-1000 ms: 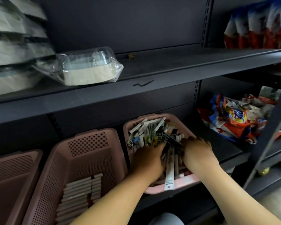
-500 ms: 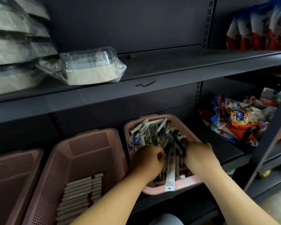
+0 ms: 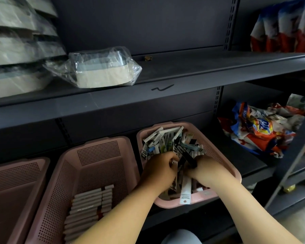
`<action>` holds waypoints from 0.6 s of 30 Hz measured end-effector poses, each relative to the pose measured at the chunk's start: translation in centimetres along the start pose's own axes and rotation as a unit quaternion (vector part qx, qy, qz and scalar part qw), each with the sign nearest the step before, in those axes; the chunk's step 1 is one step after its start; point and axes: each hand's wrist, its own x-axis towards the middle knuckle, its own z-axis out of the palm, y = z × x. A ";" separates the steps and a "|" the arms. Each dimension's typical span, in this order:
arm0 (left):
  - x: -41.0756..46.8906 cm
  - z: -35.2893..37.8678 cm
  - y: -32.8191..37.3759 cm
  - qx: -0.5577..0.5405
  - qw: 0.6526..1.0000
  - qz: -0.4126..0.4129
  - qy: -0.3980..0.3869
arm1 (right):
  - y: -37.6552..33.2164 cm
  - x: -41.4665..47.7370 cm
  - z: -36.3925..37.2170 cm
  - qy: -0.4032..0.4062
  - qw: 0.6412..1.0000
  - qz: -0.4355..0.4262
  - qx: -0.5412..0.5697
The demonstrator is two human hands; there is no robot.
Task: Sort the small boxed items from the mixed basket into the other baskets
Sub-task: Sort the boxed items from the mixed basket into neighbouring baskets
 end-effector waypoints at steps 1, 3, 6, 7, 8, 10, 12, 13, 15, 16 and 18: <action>0.0 0.0 -0.1 0.002 1.000 0.000 -0.003 | -0.4 0.3 0.3 -0.008 0.999 0.006 -0.032; 0.1 0.1 -0.3 0.005 1.000 -0.001 -0.007 | -0.7 1.1 0.6 0.008 0.996 0.012 -0.083; 0.0 0.0 -0.2 -0.019 1.000 0.005 0.000 | -1.0 1.7 0.2 0.036 0.994 0.029 -0.097; 0.0 -0.1 -0.1 -0.037 0.999 0.007 0.008 | -1.0 1.7 -0.2 0.048 0.995 0.033 -0.085; 0.0 -0.2 0.1 -0.062 0.998 0.011 0.020 | -1.0 1.6 -0.7 0.061 0.996 0.032 -0.059; 0.1 -0.8 0.3 -0.112 0.992 0.014 0.047 | -1.1 1.1 -2.0 0.090 0.996 0.020 0.000; 0.1 -1.7 0.3 -0.139 0.987 0.023 0.072 | -1.4 0.5 -3.1 0.134 0.987 -0.015 0.088; 0.0 -2.3 0.3 -0.147 0.986 0.027 0.076 | -1.8 -0.1 -3.5 0.152 0.978 -0.039 0.140; -0.4 -4.1 -0.2 -0.156 0.984 0.032 0.082 | -3.5 -1.3 -4.0 0.160 0.954 -0.087 0.238; -0.7 -5.2 -0.6 -0.151 0.984 0.035 0.093 | -4.6 -1.9 -4.0 0.161 0.943 -0.105 0.272; -1.5 -8.0 -1.8 -0.127 0.984 0.043 0.119 | -7.0 -2.1 -3.4 0.149 0.940 -0.125 0.281</action>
